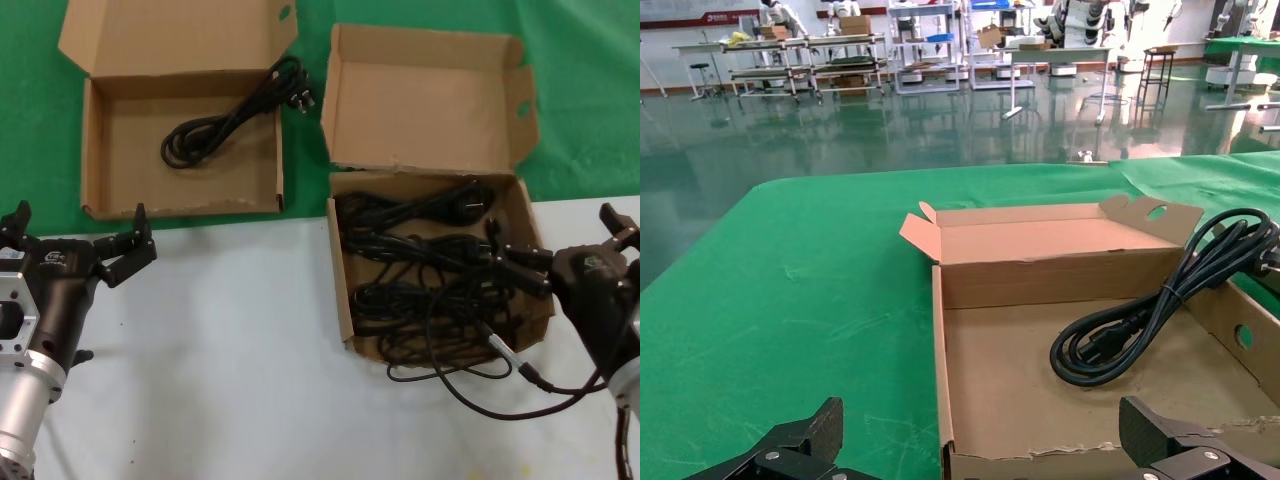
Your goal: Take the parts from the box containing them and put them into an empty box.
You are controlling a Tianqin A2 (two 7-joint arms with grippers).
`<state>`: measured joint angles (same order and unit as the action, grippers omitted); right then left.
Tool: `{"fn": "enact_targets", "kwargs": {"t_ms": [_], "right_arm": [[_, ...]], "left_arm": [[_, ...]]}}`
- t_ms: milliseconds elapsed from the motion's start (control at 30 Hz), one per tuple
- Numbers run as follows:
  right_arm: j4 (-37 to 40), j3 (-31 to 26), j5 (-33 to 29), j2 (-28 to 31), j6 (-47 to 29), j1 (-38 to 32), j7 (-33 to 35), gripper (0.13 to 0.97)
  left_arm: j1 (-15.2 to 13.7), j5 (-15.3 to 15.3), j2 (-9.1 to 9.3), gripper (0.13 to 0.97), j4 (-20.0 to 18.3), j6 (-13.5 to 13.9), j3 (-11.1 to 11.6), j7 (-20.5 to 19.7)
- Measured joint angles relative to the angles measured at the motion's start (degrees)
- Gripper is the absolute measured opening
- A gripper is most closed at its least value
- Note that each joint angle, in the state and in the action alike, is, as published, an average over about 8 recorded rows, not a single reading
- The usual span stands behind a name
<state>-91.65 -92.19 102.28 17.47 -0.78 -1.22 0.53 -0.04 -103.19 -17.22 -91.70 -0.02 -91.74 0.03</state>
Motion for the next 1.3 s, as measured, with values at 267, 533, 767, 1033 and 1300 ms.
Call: {"fn": "enact_targets", "kwargs": {"t_ms": [267,533,767,1033,1300], "right_arm": [[0.0,0.0,0.0,0.0,0.0,0.0,0.0,0.966],[0.0,0.0,0.0,0.0,0.0,0.0,0.0,0.966],[0.0,0.0,0.0,0.0,0.0,0.0,0.0,0.966],[0.0,0.0,0.0,0.0,0.0,0.0,0.0,0.966],[0.0,0.0,0.0,0.0,0.0,0.0,0.0,0.966]], "left_arm": [[0.0,0.0,0.0,0.966,0.0,0.0,0.0,0.0],[0.0,0.0,0.0,0.966,0.0,0.0,0.0,0.0],[0.0,0.0,0.0,0.966,0.0,0.0,0.0,0.0],[0.0,0.0,0.0,0.966,0.0,0.0,0.0,0.0],[0.0,0.0,0.0,0.966,0.0,0.0,0.0,0.0]]}}
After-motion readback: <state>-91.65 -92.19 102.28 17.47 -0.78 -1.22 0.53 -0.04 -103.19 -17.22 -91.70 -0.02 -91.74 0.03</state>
